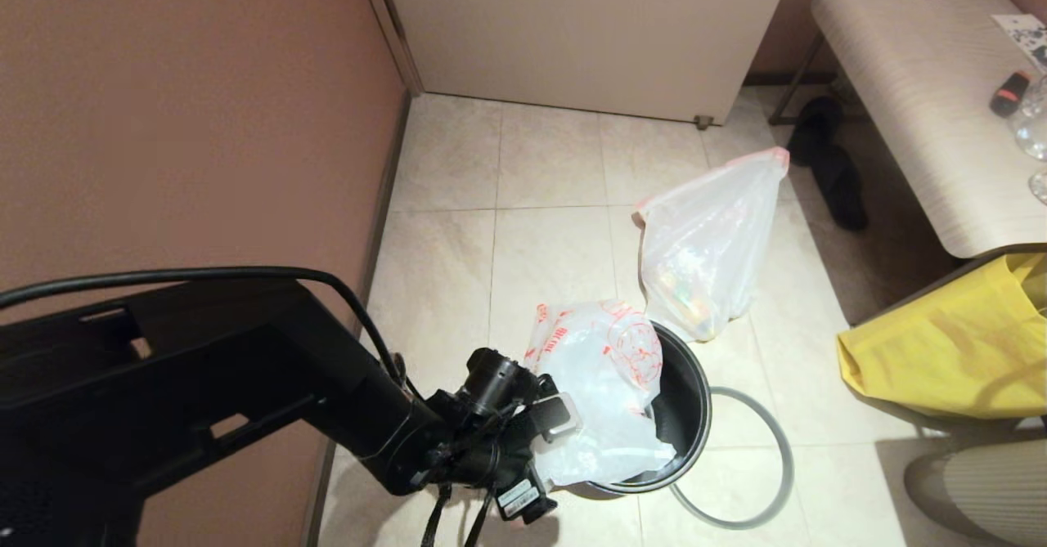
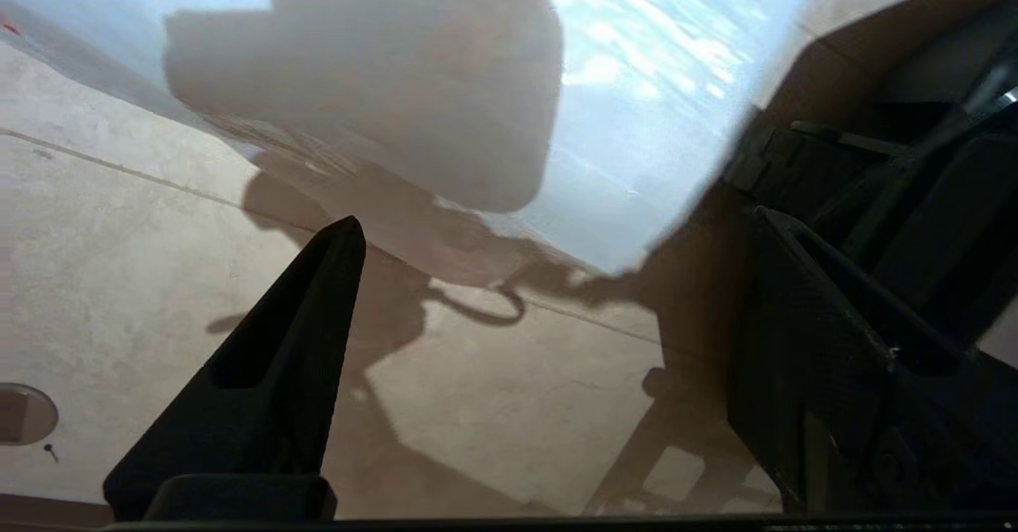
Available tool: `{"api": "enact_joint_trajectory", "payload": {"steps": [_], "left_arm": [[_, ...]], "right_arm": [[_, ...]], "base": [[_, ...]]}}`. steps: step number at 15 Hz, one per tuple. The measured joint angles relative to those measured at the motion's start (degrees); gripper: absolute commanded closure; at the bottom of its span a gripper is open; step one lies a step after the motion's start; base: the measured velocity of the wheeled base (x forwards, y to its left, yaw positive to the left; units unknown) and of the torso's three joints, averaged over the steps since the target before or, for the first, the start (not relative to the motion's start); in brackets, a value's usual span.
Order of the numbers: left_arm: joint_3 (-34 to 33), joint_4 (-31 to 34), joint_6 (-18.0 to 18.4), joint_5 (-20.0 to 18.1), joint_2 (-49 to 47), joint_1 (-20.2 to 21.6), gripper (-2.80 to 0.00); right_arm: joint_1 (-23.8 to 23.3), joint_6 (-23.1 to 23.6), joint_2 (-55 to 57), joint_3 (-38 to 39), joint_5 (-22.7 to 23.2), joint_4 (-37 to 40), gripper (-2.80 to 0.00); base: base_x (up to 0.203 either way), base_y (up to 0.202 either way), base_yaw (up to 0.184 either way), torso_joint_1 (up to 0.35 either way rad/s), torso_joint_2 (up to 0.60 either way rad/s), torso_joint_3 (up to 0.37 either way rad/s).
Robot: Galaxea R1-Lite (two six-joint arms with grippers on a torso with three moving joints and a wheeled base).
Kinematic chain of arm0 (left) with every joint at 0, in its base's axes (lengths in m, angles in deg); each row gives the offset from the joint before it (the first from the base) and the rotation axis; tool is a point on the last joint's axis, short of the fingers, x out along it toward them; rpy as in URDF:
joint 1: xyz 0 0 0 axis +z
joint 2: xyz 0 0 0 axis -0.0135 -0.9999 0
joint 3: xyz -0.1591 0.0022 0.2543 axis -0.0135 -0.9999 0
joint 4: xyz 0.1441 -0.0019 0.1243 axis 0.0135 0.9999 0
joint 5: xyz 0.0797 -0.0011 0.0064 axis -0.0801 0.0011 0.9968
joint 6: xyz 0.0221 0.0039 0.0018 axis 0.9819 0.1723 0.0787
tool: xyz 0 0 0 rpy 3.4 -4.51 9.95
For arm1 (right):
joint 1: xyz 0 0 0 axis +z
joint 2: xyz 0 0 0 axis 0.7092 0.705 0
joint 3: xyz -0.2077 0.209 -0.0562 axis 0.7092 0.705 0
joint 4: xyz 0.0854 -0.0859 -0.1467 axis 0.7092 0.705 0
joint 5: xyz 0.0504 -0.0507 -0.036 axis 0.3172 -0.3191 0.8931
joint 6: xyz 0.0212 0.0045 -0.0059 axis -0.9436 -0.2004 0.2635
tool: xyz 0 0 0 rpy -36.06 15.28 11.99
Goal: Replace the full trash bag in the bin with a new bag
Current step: Put the new garbage bag on the trash can
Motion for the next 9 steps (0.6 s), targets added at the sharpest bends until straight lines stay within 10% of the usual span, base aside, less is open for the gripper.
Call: {"api": "enact_joint_trajectory", "payload": {"steps": [3,4,9], "left_arm": [[6.0,0.1,0.1,0.0,-2.6,1.2,-2.8],[7.6,0.1,0.0,0.0,-3.5,1.4,0.0],[9.8,-0.3,-0.5,-0.2,-6.2,1.8,0.0]], "right_arm": [[0.0,0.0,0.0,0.0,0.0,0.0,0.0],[0.0,0.0,0.0,0.0,0.0,0.0,0.0],[0.0,0.0,0.0,0.0,0.0,0.0,0.0]], "base": [[0.0,0.0,0.0,0.0,0.0,0.0],[0.0,0.0,0.0,0.0,0.0,0.0],[0.0,0.0,0.0,0.0,0.0,0.0]]}}
